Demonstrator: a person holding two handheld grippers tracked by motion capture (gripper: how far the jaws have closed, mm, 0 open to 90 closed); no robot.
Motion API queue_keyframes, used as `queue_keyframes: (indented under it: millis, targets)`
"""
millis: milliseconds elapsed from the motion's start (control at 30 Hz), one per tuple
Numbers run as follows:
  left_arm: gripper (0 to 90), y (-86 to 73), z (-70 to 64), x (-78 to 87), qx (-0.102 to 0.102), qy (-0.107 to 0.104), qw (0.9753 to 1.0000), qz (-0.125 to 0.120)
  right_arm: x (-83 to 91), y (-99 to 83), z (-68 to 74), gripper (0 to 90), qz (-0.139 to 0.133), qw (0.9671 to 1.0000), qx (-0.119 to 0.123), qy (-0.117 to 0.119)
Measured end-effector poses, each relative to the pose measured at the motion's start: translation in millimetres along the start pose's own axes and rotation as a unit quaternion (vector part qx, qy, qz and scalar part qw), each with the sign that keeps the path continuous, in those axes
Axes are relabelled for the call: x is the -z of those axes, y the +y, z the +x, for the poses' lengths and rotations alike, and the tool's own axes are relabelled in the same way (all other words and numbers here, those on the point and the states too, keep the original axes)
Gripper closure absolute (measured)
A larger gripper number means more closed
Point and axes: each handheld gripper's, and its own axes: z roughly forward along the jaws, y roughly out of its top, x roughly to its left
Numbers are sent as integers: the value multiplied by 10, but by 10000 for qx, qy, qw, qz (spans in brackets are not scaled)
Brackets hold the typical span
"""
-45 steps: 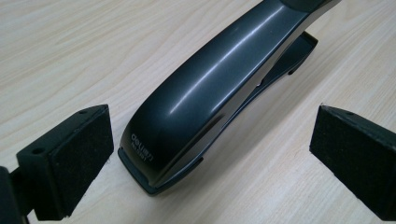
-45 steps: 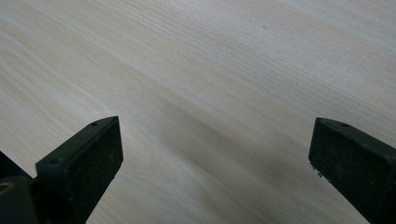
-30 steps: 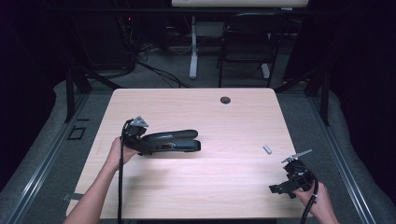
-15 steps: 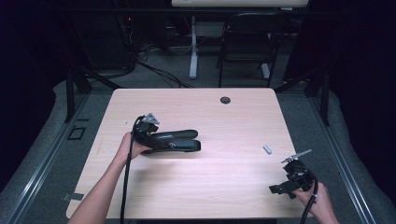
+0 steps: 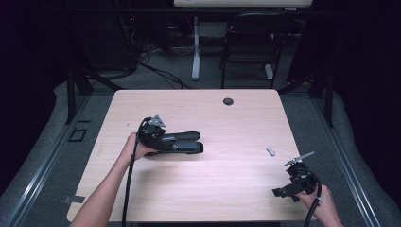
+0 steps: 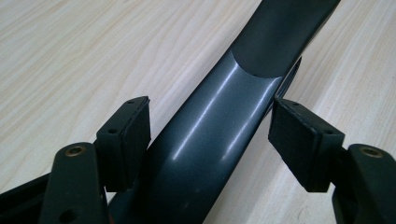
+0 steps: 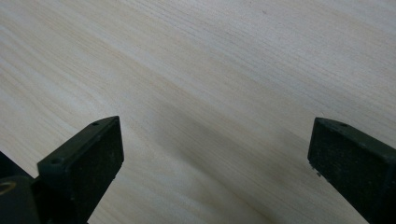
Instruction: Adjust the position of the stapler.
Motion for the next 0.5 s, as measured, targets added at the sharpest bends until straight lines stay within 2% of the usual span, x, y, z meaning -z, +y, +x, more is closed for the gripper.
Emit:
queue_keyframes:
  millis: [67, 133, 167, 233, 500]
  targets:
    - [312, -3, -3, 6, 16, -27, 10000, 4, 5, 2, -9, 34, 54, 9999, 50, -81]
    - [324, -6, -6, 13, -7, -80, 10000, 14, 9, 3, -11, 34, 61, 9999, 54, -61]
    - [331, -6, -9, 17, 4, -120, 9999, 32, 20, 12, -18, 34, 149, 9998, 104, -41]
    - [346, -4, -22, 24, -29, -144, 9999, 63, 21, 16, -11, 34, 140, 9999, 84, 29]
    - [397, 23, -67, 47, -80, -251, 9993, 273, 14, 23, -11, 34, 132, 9999, 97, 1]
